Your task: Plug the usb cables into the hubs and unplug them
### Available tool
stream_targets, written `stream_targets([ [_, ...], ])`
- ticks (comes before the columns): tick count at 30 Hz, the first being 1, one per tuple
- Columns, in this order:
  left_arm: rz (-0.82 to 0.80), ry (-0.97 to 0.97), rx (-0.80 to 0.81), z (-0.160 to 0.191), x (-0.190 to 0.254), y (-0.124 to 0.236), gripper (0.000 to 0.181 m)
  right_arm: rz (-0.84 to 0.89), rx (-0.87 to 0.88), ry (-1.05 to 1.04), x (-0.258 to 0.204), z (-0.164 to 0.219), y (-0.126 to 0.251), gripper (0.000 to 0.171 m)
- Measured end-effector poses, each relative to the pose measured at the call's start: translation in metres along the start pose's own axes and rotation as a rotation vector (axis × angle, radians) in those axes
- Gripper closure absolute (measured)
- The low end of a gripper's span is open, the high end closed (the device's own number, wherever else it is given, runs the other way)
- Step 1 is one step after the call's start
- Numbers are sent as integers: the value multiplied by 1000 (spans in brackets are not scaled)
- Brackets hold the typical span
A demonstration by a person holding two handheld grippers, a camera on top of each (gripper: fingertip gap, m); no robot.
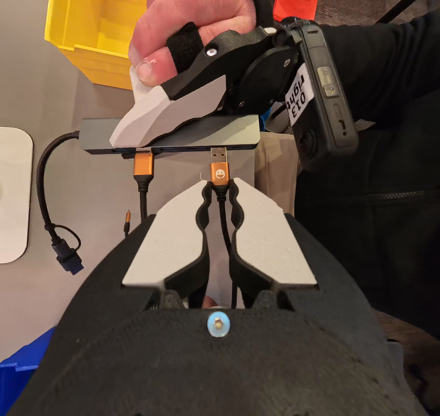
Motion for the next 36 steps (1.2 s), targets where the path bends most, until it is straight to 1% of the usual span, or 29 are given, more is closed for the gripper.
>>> stream_targets([
  [1, 0, 11, 3, 0, -2, 0, 167, -1, 0, 1, -1, 0, 0, 159],
  [4, 2, 30, 0, 1, -6, 1, 167, -1, 5, -1, -2, -1, -1, 159],
  [8, -14, 9, -50, 3, -5, -7, 167, -16, 1, -2, -5, -1, -3, 159],
  [13, -18, 7, -61, 2, -7, -9, 167, -30, -10, -2, -6, 1, -4, 157],
  [14, -18, 6, -69, 2, -7, -9, 167, -31, -9, 0, -7, 1, -5, 159],
  [18, -17, 2, -139, 5, -7, -14, 167, -45, -12, 18, -12, -1, -7, 159],
  [31, 27, 6, -269, 14, -12, -17, 167, -95, -7, 77, -30, -10, -14, 160],
  [36, 54, 20, -231, 16, -14, -17, 167, -65, 5, 37, -29, -10, -15, 160],
])
Point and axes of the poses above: each gripper's, where its closed fingertips meet, y back along the fingers, z out of its underside, x = y × z across the jaws, the point moved 7 cm from there along y, back along the fingers, and after that the axes turned 2 degrees about -x, right-handed, at the moved point
